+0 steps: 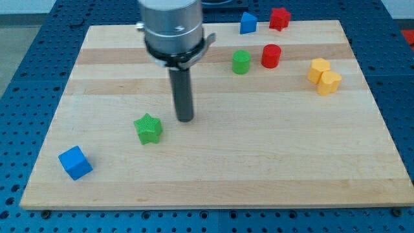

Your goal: Move your arm to the top right

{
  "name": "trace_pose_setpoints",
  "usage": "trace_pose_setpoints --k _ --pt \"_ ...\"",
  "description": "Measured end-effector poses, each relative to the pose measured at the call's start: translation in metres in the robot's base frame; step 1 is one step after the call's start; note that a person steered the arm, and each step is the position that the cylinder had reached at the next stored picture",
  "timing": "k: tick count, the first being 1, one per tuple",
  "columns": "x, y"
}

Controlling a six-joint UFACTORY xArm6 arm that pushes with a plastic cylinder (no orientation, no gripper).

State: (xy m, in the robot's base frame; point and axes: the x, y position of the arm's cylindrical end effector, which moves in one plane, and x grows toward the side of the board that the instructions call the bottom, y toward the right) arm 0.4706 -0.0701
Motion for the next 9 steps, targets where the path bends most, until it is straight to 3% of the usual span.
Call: trace_pose_setpoints --k 2,4,5,9 --pt "0.035 -0.084" --pt "0.068 -0.107" --pt "0.059 -0.098" --pt "-0.176 0.063"
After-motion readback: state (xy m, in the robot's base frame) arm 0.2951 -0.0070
